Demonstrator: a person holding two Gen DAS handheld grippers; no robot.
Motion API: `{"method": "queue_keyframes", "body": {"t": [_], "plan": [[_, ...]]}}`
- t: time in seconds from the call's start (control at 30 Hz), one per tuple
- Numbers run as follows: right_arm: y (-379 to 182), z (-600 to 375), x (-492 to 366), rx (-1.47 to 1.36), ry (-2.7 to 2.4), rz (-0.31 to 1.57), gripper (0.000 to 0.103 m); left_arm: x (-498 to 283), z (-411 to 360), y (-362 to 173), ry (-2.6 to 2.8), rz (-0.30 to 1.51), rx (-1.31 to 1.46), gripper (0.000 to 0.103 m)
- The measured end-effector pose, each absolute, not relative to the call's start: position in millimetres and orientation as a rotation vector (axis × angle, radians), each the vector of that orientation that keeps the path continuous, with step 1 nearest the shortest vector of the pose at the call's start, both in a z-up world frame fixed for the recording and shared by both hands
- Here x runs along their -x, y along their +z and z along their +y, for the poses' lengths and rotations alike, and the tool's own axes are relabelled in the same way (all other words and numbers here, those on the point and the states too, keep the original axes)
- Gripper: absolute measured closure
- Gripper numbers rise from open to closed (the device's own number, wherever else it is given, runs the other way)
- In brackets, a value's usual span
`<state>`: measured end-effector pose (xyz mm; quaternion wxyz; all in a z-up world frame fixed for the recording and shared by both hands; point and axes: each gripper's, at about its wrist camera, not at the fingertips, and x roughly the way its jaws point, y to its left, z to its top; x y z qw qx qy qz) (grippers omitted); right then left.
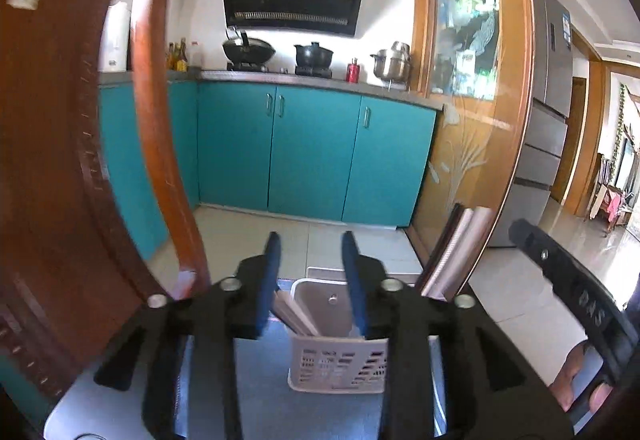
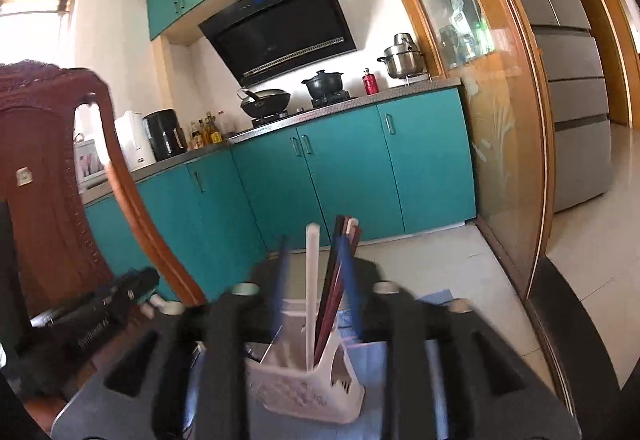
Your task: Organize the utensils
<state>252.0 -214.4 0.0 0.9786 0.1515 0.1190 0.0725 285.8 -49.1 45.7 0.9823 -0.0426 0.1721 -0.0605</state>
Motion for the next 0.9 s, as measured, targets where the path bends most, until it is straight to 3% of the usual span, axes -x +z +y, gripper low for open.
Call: {"method": "queue_keyframes", "body": {"t": [0.03,0.1,0.17,0.27,0.43,0.63,0.9], "plan": [[1.0,-214.8,-236.9,-0.300,0.145,0.232,0.060,-276.5,-48.8,48.0,-0.124,0.340,0.078,0.061],[1.5,-216.3,-215.4,-0.295,0.141,0.228,0.040,-245.7,-47.7,50.0,-0.114,0.317,0.047,0.046],[-3.6,-217.0,-184.0,-0.277,0.139,0.235,0.026,-215.1,-44.6,49.5,-0.108,0.297,0.030,0.030],[-16.7,-214.2,-137.9,-0.231,0.125,0.276,0.018,-169.6,-39.3,44.8,-0.122,0.293,0.016,0.017],[-29.2,-204.3,-73.6,-0.196,0.110,0.313,0.003,-98.4,-29.3,43.6,-0.115,0.275,0.002,0.004],[-27.3,-186.9,-15.5,-0.118,0.068,0.339,0.003,-26.6,-20.7,41.8,-0.086,0.259,-0.030,0.004],[-18.8,-169.6,23.1,-0.057,0.062,0.319,0.003,8.9,-21.1,22.5,-0.114,0.333,-0.018,0.004]]}}
